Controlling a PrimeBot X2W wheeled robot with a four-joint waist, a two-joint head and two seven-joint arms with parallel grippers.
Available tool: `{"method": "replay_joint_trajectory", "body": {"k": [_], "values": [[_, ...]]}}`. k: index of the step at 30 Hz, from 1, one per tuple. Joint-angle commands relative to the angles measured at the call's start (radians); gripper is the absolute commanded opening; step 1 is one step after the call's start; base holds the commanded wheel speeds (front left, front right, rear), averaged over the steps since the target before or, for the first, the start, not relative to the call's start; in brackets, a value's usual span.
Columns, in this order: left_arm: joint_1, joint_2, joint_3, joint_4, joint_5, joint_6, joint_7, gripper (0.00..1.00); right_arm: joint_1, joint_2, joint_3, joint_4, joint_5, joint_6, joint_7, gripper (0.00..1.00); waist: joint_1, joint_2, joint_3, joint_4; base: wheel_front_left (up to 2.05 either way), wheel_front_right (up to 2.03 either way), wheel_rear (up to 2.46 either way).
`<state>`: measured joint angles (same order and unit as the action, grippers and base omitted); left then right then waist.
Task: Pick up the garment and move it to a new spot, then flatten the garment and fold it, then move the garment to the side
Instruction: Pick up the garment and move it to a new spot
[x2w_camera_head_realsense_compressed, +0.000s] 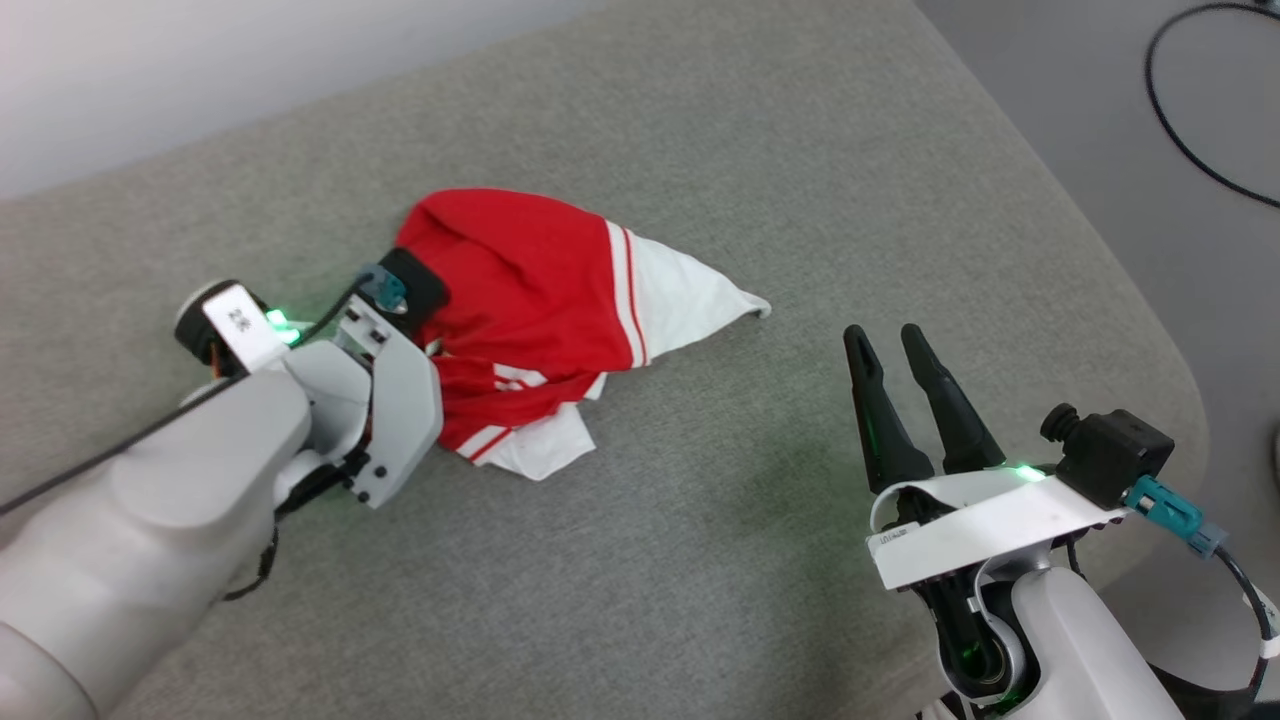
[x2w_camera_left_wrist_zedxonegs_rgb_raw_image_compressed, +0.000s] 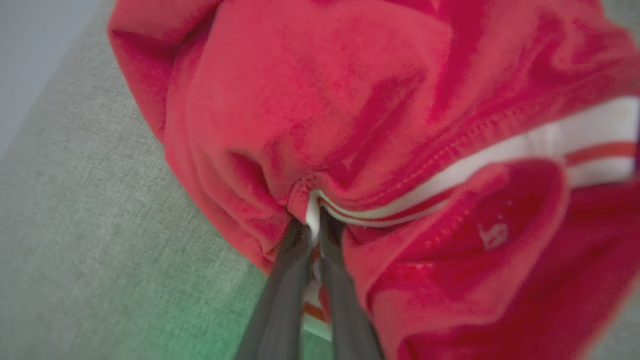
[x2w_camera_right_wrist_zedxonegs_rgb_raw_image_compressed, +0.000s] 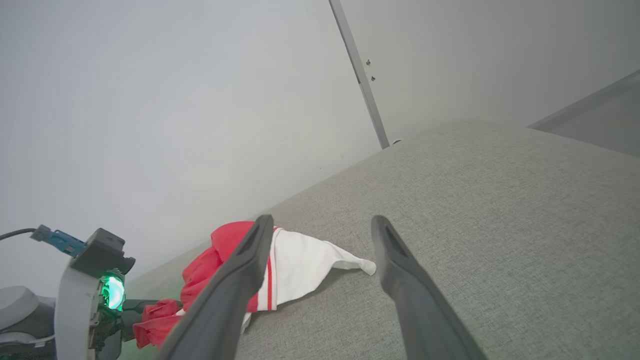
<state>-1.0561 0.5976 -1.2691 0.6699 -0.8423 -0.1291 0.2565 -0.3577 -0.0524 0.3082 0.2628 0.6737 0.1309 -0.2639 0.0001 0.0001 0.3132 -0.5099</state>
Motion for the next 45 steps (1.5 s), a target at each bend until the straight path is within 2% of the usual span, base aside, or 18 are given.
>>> {"method": "replay_joint_trajectory", "body": {"k": [1,6,11,12,13,14,15,26,30,36,39,45], "values": [[0.06,-0.003,-0.023,0.019,0.013,-0.002,0.032,0.0,0.001,0.002,0.002,-0.005,0.004,0.0,0.0,1.0,-0.0001,-0.0001,0.026,-0.027,0.0,0.0,0.0],[0.084,0.008,-0.031,0.024,-0.005,0.0,0.058,0.0,0.009,0.002,0.003,-0.01,0.013,0.0,0.0,1.0,-0.0001,-0.0001,0.036,-0.035,0.0,0.0,0.0],[0.063,-0.002,-0.031,0.028,-0.052,0.0,0.02,0.0,0.003,0.002,-0.012,-0.003,-0.009,0.0,0.0,1.0,-0.0001,-0.0001,0.024,-0.004,0.0,0.0,0.0],[0.054,-0.006,-0.03,0.029,-0.063,0.0,0.006,0.09,0.0,0.002,-0.014,-0.001,-0.016,0.0,0.0,1.0,-0.0001,-0.0001,0.019,0.005,0.0,0.0,0.0],[0.043,-0.011,-0.028,0.028,-0.076,0.0,-0.012,0.44,-0.001,0.001,-0.017,0.002,-0.025,0.0,0.0,1.0,-0.0001,-0.0001,0.012,0.017,0.0,0.0,0.0],[0.032,-0.02,-0.025,0.027,-0.094,0.0,-0.034,0.69,-0.002,0.001,-0.022,0.006,-0.033,0.0,0.0,1.0,-0.0001,-0.0001,0.004,0.031,0.0,0.0,0.0],[0.021,-0.025,-0.019,0.03,-0.117,0.0,-0.061,1.0,-0.003,0.001,-0.023,0.011,-0.045,0.0,0.0,1.0,-0.0001,-0.0001,-0.004,0.043,0.0,0.0,0.0],[0.031,-0.085,0.035,-0.026,-0.317,0.0,-0.344,1.0,0.013,0.001,-0.08,0.067,-0.161,0.0,0.0,1.0,-0.0001,-0.0001,-0.105,0.258,0.0,0.0,0.0],[0.079,-0.08,0.056,-0.058,-0.372,0.0,-0.449,1.0,0.024,0.001,-0.116,0.085,-0.23,0.0,0.0,1.0,-0.0001,-0.0001,-0.135,0.343,0.0,0.0,0.0],[0.206,-0.085,0.11,-0.026,-0.418,0.0,-0.516,1.0,0.057,-0.03,-0.164,0.113,-0.319,0.0,0.0,1.0,-0.0001,-0.0001,-0.174,0.456,0.0,0.0,0.0],[0.275,-0.094,0.197,-0.025,-0.411,0.0,-0.522,1.0,0.081,-0.055,-0.193,0.106,-0.351,0.0,0.0,1.0,-0.0001,-0.0001,-0.187,0.509,0.0,0.0,0.0],[0.46,-0.117,0.449,-0.057,-0.252,0.0,-0.52,1.0,0.139,-0.093,-0.254,0.081,-0.386,0.0,0.0,1.0,-0.0001,-0.0001,-0.212,0.596,0.0,0.0,0.0]]}}
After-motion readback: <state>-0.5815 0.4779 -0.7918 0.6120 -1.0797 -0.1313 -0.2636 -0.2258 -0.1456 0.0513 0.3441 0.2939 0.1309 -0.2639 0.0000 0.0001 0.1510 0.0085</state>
